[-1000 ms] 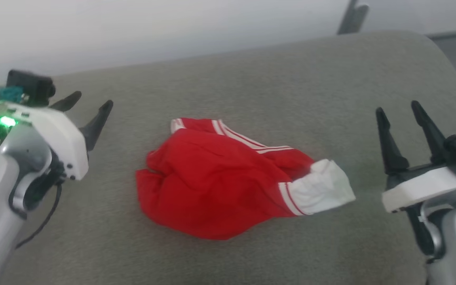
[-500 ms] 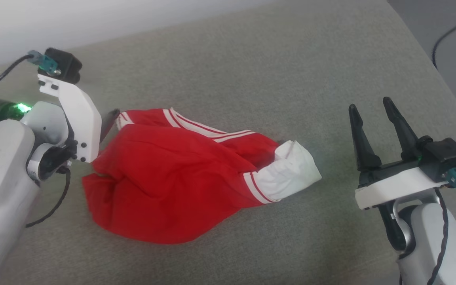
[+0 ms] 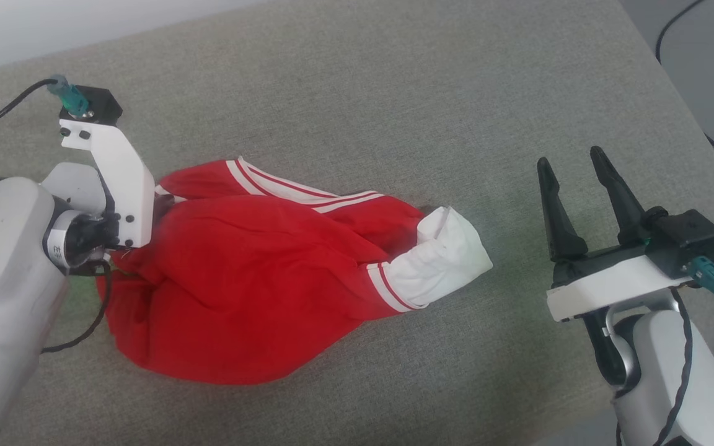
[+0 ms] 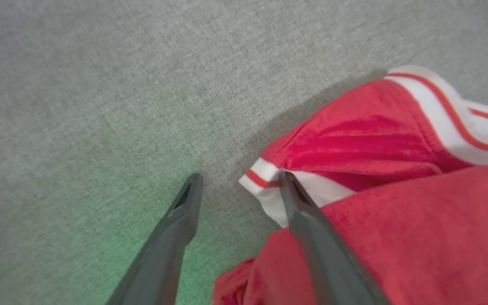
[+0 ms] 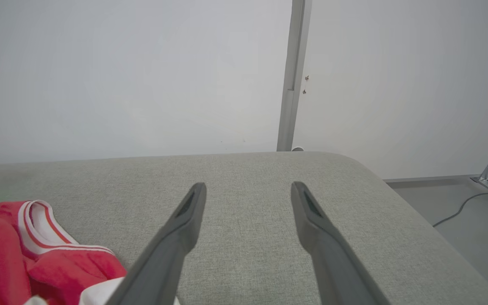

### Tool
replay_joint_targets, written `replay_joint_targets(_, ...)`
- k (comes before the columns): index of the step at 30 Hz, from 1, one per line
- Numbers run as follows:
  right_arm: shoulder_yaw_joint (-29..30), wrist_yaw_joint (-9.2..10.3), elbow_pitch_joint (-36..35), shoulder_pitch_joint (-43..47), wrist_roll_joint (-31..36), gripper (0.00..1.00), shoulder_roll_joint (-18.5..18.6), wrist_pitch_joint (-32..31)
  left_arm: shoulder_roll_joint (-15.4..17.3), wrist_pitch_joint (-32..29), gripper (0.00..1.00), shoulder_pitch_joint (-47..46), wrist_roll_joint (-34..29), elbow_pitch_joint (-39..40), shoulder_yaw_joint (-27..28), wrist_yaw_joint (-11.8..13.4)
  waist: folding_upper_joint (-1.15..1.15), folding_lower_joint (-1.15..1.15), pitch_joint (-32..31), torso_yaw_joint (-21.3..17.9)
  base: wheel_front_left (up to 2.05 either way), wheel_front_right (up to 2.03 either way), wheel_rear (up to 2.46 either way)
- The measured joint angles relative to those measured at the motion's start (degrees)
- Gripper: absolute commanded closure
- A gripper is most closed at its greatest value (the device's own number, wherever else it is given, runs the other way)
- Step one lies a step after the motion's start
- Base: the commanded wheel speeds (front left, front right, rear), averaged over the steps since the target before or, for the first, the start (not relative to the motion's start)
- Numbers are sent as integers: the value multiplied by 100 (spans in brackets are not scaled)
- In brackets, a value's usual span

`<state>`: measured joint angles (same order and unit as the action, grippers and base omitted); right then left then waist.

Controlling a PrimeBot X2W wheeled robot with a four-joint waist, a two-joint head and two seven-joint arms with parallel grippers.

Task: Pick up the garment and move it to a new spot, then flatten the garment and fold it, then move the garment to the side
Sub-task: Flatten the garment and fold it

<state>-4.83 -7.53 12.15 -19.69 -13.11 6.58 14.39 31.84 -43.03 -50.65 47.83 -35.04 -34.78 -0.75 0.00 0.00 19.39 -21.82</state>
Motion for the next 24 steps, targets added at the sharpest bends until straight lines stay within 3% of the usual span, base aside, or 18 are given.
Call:
replay_joint_targets(1,8,0,9,-6,0,0,-2,8,3,-52,68,-19,13,-2,-8,-2,0,0,11,0,0,0,0)
replay_joint_targets(2,14,0,22,-15,0,0,-5,9,-1,-83,100,-28,23,-4,-10,-1,0,0,23,2,0,0,0)
replay_joint_targets(10,135,0,71,-56,25,0,19,31,-76,-48,100,-36,56,44,-27,97,0,0,2,136,0,0,0)
replay_joint_targets(24,321,-1,-23,92,211,0,163,-90,676,481,100,602,148,430,405,502,0,0,-459,981,0,0,0)
